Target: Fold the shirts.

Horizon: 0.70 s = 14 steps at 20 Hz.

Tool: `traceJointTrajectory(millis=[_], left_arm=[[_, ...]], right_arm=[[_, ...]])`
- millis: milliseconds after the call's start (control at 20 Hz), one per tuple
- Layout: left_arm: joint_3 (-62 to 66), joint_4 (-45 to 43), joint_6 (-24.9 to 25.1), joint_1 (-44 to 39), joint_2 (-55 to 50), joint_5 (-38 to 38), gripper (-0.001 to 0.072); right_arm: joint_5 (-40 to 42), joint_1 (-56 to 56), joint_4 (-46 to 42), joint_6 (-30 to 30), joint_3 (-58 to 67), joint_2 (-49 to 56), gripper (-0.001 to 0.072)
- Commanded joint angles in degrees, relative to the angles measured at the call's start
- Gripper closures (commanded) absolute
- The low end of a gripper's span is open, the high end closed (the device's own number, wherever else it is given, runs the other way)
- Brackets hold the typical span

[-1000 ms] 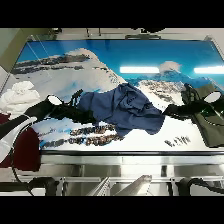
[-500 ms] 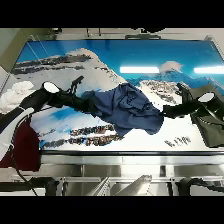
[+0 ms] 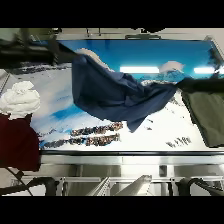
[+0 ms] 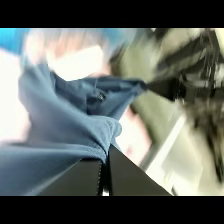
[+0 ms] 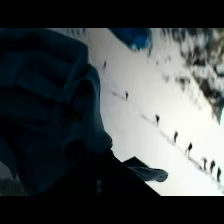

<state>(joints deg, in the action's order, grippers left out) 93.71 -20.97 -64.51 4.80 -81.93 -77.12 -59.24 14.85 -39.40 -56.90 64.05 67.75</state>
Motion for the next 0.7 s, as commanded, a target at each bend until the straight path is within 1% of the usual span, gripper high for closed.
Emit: traceJointTrajectory(millis=[0, 250, 400, 500, 550, 650], left_arm=[[9.8, 9.7, -0.9, 8.7, 4.7, -1.4, 0.0679], [21.8, 12.7, -3.9, 15.5, 8.9, -3.3, 0.0680], [26.2, 13.4, -4.1, 19.1, 11.0, -3.7, 0.0679], [23.9, 13.1, -3.8, 22.0, 12.9, -3.3, 0.0679], [21.6, 12.6, -2.8, 23.2, 13.7, -3.1, 0.0679], [17.2, 8.3, -2.0, 23.5, 13.4, -3.5, 0.0679]], right_arm=[[-0.9, 4.3, 5.7, 0.8, 8.4, -10.1, 0.0700], [-0.3, 4.5, 6.2, 0.8, 16.7, -20.1, 0.0700], [3.6, 4.5, 6.0, 0.8, 18.9, -24.6, 0.0699], [4.3, 4.5, 6.0, 0.6, 19.0, -25.8, 0.0700], [3.2, 4.4, 6.1, -0.3, 19.0, -25.3, 0.0699], [-1.1, 3.6, 6.1, -3.4, 18.5, -22.1, 0.0699]])
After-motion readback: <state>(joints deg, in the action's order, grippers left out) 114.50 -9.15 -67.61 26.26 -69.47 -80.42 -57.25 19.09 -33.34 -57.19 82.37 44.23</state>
